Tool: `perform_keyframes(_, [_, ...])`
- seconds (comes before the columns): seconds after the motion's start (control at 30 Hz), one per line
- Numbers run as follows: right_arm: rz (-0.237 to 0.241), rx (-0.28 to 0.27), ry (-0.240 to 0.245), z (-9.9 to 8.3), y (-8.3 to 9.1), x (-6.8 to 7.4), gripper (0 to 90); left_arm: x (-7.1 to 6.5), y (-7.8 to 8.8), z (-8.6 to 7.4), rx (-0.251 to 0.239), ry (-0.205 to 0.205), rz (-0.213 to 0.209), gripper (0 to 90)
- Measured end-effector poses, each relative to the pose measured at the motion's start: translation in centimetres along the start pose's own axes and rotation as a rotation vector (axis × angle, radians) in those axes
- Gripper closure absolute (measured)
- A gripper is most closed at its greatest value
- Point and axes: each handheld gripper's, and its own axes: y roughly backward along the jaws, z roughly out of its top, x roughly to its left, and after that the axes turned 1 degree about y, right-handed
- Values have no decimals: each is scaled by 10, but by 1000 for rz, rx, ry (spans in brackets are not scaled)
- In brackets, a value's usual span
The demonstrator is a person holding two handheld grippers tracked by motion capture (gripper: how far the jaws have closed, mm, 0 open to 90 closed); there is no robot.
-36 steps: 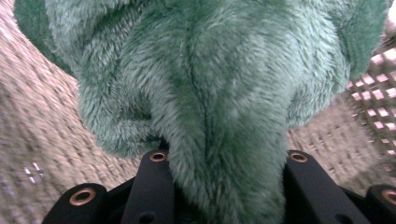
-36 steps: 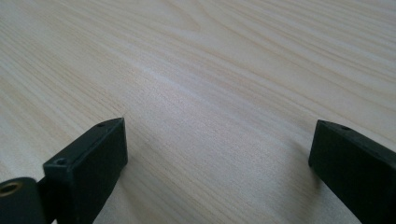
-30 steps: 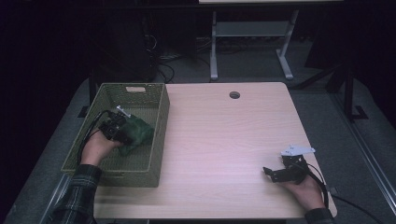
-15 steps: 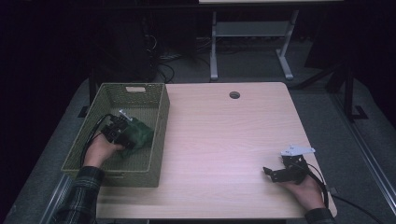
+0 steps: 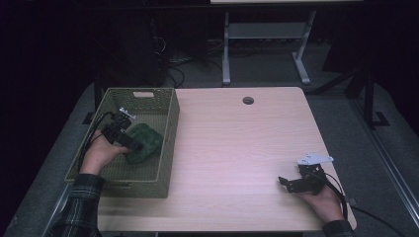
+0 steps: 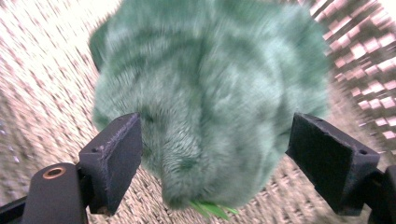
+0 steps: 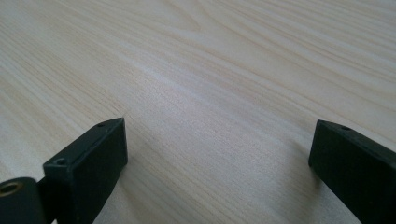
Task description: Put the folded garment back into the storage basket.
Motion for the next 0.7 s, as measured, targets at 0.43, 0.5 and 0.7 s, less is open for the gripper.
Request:
perform_keyframes(0.43, [0,0,-1,0,0,0,39,-63,38,37,-209,-88,-70,176])
perform_keyframes(0.5, [0,0,0,0,0,0,39,-76,39,43,-236,-112,-89,176])
perform_keyframes(0.7, [1,-1,-1,0,0,0,39,-121,35,57,-315,-183,-146,176])
